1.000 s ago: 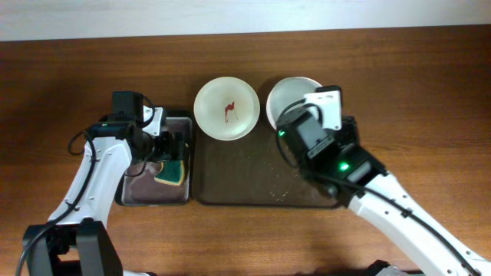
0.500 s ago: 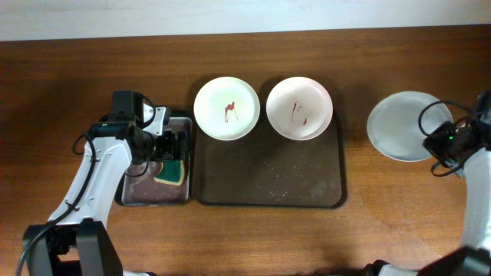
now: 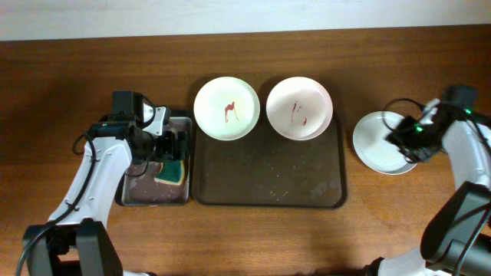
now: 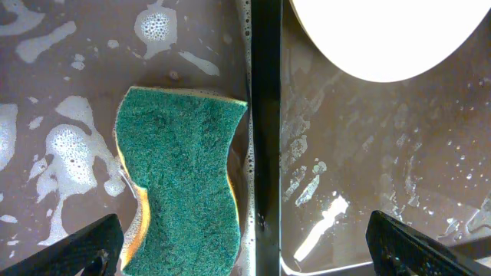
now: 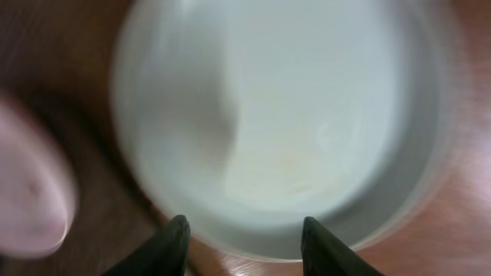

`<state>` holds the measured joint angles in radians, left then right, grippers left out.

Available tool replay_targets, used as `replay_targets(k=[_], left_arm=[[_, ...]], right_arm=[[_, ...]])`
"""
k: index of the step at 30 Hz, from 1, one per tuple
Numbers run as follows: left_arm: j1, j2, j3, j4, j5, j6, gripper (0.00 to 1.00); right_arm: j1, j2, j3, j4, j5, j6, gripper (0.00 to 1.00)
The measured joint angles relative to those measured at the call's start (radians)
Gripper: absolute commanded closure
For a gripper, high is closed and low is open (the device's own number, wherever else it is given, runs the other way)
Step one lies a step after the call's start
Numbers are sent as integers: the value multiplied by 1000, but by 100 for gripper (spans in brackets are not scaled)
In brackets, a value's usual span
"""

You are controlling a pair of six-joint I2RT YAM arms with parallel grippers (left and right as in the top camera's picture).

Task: Clean dirty plates on tray and stack at the side
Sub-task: 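Carry the cleaned plate right and set it on the table, then grasp the left stained plate rim with the right gripper and pull it center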

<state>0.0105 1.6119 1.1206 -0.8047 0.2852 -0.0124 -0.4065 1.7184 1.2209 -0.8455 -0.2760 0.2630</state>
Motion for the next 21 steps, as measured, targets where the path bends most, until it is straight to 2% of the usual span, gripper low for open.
replay_targets(k=[2,5,6,8,11,14,20,21], left_arm=[[0,0,0,0,0,0,0],[0,0,0,0,0,0,0],[0,0,0,0,0,0,1],[0,0,0,0,0,0,1],[0,0,1,0,0,0,1],[0,0,1,0,0,0,1],[0,0,2,-6,0,0,1],[0,0,2,-12,0,0,1]], right_arm=[[138,0,69,-39,-38,-90,42],[349,0,201,-62,-60,-221,39],[429,0,227,-5,-66,-249,39],[497,-1,230,51,-57,-264,35],[635,3,235,257,-1,-274,31],[713,41,237,399,26,-277,31],[750,290,238,634,45,-282,33],[755,330,238,658,47,-282,36]])
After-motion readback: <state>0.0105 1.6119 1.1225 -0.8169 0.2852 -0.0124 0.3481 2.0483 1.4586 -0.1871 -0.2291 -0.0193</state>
